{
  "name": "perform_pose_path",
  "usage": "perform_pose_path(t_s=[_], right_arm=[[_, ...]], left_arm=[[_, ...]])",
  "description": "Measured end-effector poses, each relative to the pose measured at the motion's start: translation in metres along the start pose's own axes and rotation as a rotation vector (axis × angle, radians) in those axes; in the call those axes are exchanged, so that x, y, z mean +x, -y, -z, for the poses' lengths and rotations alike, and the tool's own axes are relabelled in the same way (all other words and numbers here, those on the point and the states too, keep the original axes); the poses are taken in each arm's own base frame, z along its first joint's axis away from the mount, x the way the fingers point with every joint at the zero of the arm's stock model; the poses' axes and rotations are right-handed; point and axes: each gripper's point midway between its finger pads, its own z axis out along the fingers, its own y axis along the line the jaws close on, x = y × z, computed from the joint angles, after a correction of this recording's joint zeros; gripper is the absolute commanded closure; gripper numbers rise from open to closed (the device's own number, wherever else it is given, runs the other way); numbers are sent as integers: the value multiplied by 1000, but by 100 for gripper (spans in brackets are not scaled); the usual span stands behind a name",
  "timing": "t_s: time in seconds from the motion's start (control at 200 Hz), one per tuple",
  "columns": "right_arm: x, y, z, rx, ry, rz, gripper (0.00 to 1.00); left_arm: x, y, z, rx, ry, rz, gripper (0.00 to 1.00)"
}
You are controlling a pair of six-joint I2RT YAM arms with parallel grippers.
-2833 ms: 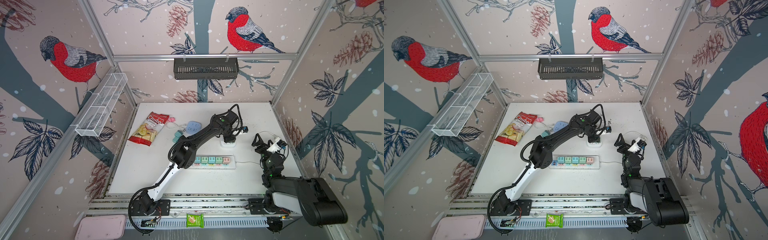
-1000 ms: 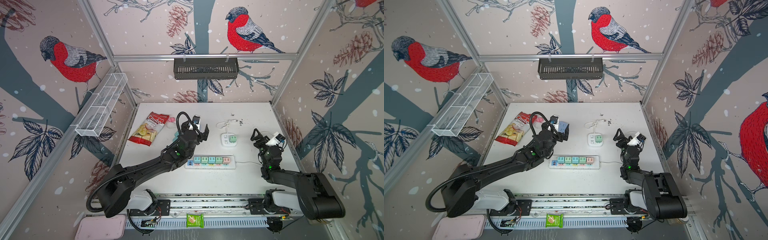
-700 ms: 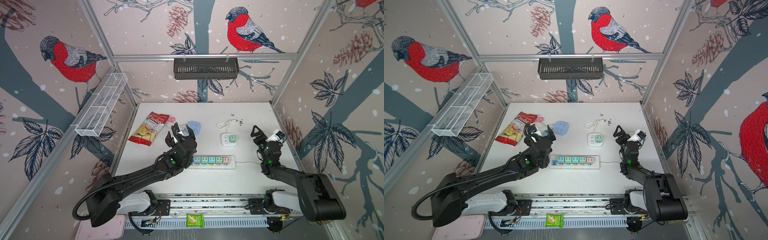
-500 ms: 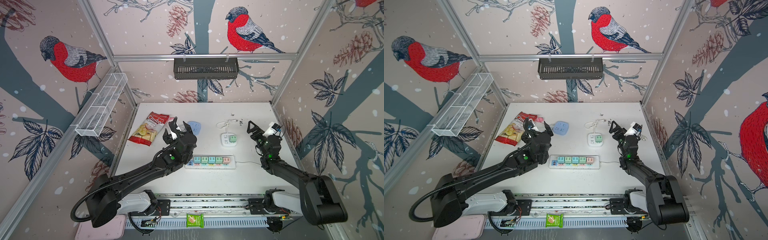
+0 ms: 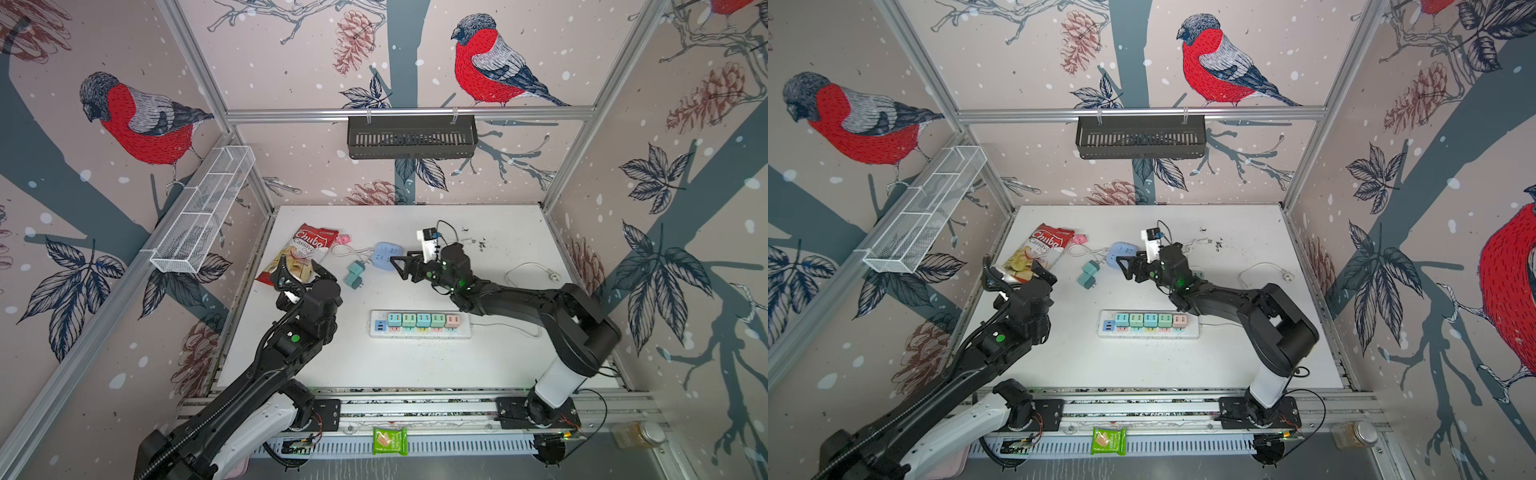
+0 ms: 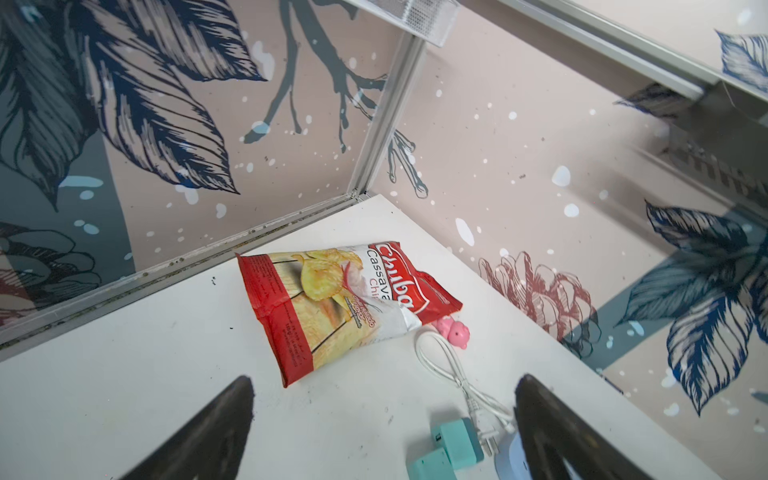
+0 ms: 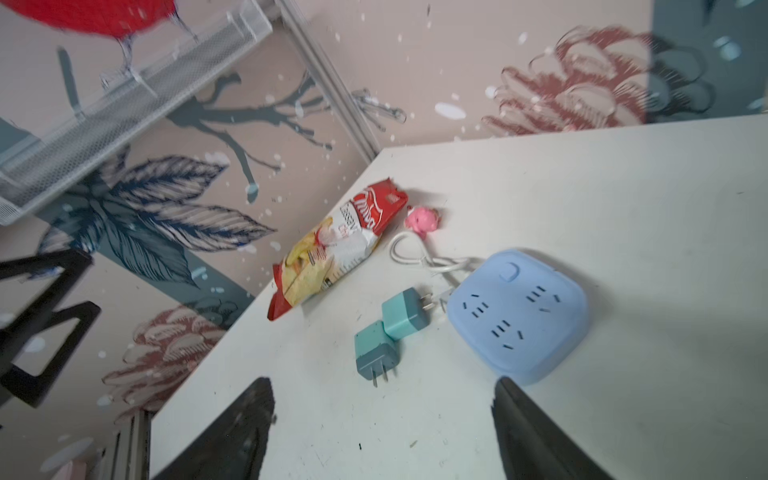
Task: Insert the plug
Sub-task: 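Reach the right gripper to the loose teal adapters while the left gripper draws back, then close the right gripper on a teal adapter and lift it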
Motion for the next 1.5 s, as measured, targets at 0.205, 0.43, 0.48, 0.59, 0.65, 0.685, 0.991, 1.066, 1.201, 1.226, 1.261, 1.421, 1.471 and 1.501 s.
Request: perform_pose_path(t_s=[0.205,0.43,0.48,0.59,0.65,0.685,0.991,1.066,1.201,1.226,1.261,1.421,1.471,1.501], right_arm=[[48,-34,-76,39,-176,107,26],[83,-20,-107,154,-300,187,28],[88,-17,-112,174,-320,207,28],[99,-10,-120,212,-363,246,29],[103,-5,-125,230,-379,257,29],[106,-2,-128,241,-392,276,29],[118,2,-146,255,-439,343,28],[123,0,-148,249,-453,365,28],[132,3,-150,254,-480,372,30],[133,4,-150,257,-484,373,30],[135,5,-150,259,-490,375,31],[139,5,-149,257,-504,392,36],[140,4,-149,256,-507,393,38],[141,3,-148,257,-510,395,39]], left_arm=[[10,-24,-22,-73,-48,95,3],[25,-46,-36,-177,-111,160,3],[27,-52,-38,-188,-121,174,3],[34,-63,-41,-206,-144,203,3],[36,-66,-42,-210,-153,208,3],[37,-65,-42,-206,-159,211,3],[40,-61,-43,-184,-177,225,3],[39,-61,-43,-182,-176,228,3],[40,-60,-43,-180,-178,228,3],[40,-60,-43,-179,-178,229,3],[40,-60,-43,-178,-179,230,3],[43,-61,-43,-177,-187,227,3],[44,-60,-43,-175,-191,227,3],[44,-60,-43,-174,-193,227,3]])
